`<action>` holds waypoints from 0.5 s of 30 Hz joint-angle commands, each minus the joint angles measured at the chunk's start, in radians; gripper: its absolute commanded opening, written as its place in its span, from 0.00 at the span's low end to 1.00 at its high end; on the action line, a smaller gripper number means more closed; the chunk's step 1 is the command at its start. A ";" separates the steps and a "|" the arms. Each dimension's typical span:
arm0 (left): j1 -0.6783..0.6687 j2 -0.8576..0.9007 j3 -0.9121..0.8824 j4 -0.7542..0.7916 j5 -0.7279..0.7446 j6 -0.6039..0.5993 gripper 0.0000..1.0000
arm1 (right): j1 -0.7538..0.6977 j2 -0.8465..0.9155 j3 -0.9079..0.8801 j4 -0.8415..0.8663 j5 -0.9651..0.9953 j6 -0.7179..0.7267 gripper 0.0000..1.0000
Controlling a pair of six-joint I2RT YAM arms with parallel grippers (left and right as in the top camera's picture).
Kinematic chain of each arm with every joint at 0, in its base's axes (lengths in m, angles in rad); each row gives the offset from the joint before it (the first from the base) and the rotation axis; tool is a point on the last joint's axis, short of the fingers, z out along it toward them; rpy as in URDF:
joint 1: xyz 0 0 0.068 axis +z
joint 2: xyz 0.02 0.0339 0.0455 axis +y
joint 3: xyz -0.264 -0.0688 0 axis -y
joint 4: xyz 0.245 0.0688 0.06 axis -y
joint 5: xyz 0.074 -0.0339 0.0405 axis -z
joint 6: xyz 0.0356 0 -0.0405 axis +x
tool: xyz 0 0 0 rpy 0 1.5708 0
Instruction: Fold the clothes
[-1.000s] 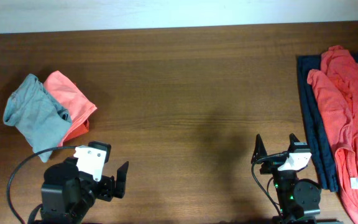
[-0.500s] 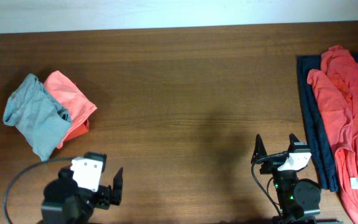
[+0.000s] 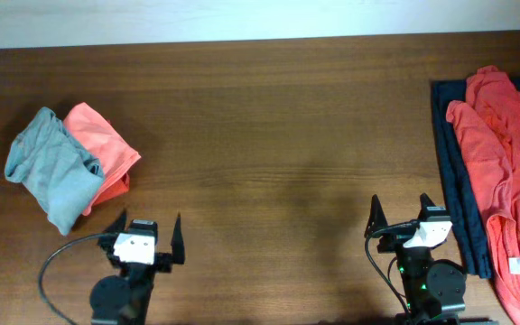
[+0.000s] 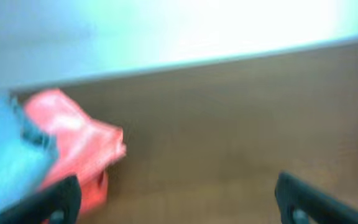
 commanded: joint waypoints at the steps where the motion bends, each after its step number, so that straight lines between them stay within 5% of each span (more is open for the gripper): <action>1: 0.008 -0.034 -0.166 0.303 -0.011 0.018 0.99 | -0.008 -0.006 -0.009 -0.002 -0.006 0.001 0.99; 15: 0.011 -0.039 -0.159 0.264 -0.029 0.016 0.99 | -0.008 -0.006 -0.009 -0.002 -0.006 0.001 0.99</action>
